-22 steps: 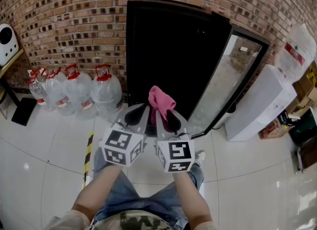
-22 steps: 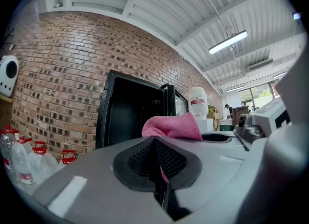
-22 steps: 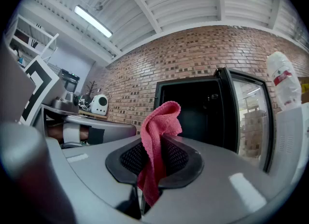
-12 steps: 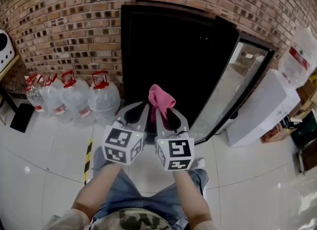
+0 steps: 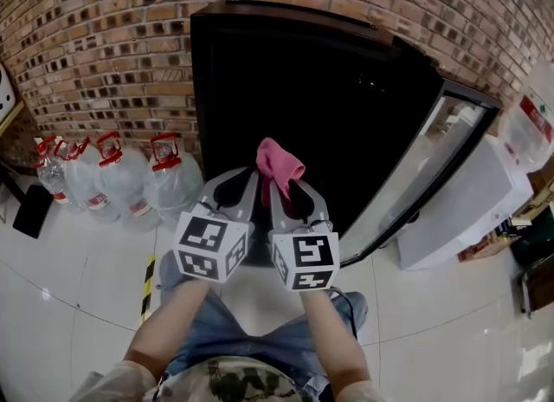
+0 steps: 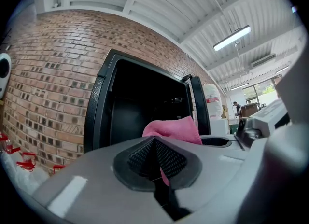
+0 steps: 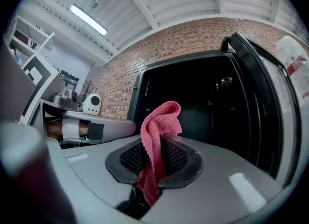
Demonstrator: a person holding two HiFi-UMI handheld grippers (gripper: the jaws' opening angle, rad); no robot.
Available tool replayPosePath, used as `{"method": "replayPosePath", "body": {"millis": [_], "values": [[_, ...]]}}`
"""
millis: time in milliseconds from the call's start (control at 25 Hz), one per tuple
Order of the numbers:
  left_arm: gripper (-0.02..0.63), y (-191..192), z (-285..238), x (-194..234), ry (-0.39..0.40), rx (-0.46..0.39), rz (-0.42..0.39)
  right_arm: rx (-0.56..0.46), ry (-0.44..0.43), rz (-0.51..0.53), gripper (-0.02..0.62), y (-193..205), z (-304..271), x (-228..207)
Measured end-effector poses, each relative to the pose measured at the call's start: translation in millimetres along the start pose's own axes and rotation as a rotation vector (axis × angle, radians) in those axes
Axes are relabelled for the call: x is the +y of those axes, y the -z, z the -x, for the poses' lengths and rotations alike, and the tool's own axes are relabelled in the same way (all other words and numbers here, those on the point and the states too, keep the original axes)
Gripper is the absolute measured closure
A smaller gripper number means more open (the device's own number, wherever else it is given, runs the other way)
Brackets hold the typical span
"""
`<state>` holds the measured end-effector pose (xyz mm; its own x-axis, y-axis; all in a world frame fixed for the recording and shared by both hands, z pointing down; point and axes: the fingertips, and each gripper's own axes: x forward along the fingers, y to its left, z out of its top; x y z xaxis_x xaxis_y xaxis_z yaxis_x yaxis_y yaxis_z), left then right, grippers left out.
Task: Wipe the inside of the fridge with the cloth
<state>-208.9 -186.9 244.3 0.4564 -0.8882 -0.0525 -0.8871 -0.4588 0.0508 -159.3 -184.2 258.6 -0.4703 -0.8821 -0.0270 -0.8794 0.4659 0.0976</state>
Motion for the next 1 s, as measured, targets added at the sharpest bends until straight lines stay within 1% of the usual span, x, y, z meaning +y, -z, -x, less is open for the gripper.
{"method": "replayPosePath", "body": {"millis": [280, 440, 600, 720, 880, 1000], "values": [[0.617, -4.9, -32.6, 25.0, -0.035, -0.014, -0.001, -0.025, -0.033, 0.007, 0.528, -8.1, -42.1, -14.6], [0.617, -6.1, -39.1, 37.2, -0.060, -0.016, 0.007, -0.053, -0.051, -0.003, 0.528, -17.1, -54.9, -17.8], [0.617, -10.7, -35.3, 47.8, -0.085, -0.024, 0.007, -0.149, -0.118, -0.060, 0.528, -50.8, -61.1, -10.3], [0.617, -11.0, -29.5, 54.6, -0.097, -0.020, 0.004, -0.202, -0.165, -0.056, 0.528, -70.1, -72.4, 3.3], [0.617, -13.8, -21.7, 63.8, -0.108, -0.016, -0.004, -0.242, -0.182, -0.052, 0.528, -82.0, -94.3, 15.7], [0.617, -16.4, -17.6, 66.2, -0.103, -0.015, -0.007, -0.276, -0.175, -0.059, 0.528, -86.3, -111.7, 17.5]]}}
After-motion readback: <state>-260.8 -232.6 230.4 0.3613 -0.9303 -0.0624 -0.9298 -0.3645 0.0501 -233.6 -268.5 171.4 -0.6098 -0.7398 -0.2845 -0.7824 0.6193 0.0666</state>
